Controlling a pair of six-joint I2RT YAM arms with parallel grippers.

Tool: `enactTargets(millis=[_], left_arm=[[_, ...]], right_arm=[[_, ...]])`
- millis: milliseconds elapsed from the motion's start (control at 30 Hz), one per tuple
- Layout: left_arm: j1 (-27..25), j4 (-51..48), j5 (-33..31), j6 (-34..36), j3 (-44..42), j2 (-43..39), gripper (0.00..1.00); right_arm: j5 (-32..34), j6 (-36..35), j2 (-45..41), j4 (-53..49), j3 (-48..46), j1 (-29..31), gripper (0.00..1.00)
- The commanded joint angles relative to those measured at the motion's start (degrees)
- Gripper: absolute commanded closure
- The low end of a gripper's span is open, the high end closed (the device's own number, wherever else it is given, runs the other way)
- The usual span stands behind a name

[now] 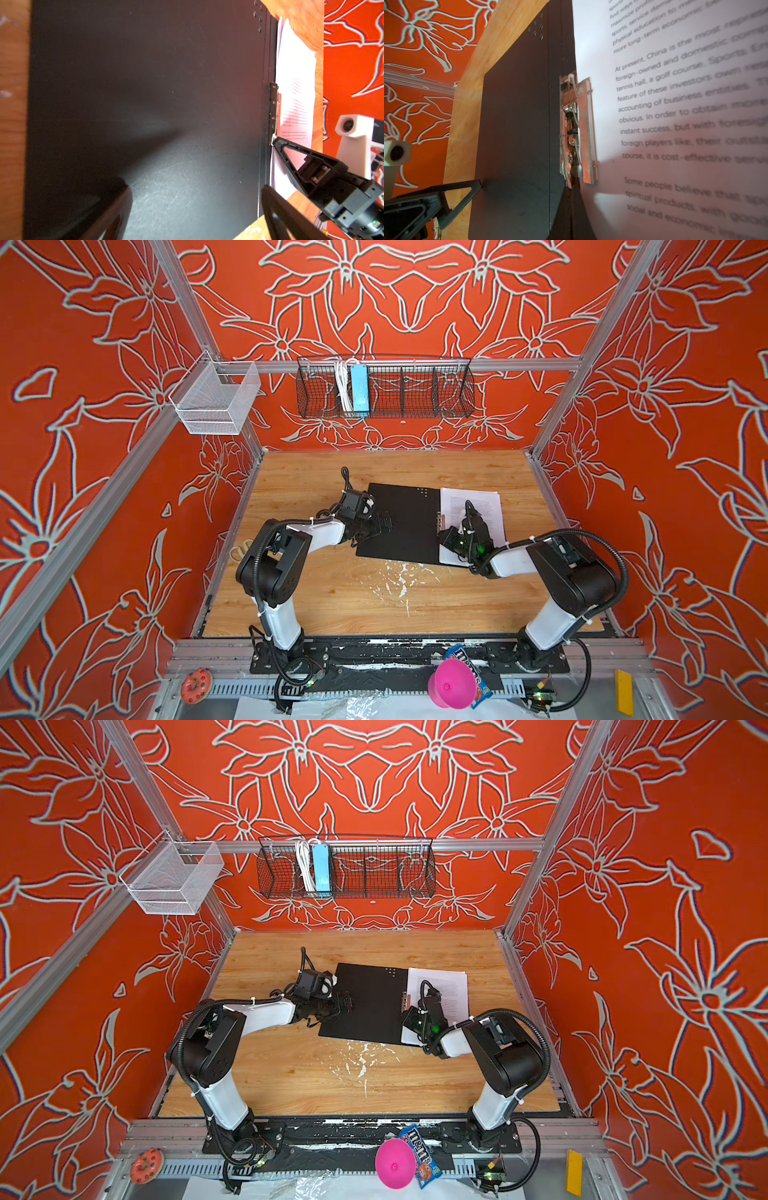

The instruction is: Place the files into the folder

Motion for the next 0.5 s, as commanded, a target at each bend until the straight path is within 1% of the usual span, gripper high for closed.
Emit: enactTargets(millis=[0,333,467], left_arm=[[-0.6,-8.3,-2.3,-1.9,-3.4,4.5,0.03],[-0.5,-8.1,-2.3,-1.9,-4.0,3.5,0.03],[-0.5,-8.1,-2.2,-1.9,-3.9,3.3,0.03]], right_arm=[[-4.7,-0.7,1.3,-8.6,-2.9,0.5,1.0],[-8.3,-1.1,0.8,-5.4,-2.1,0.4,1.0],[-7.8,-1.5,0.2,-7.8,-1.4,0.4,1.0]])
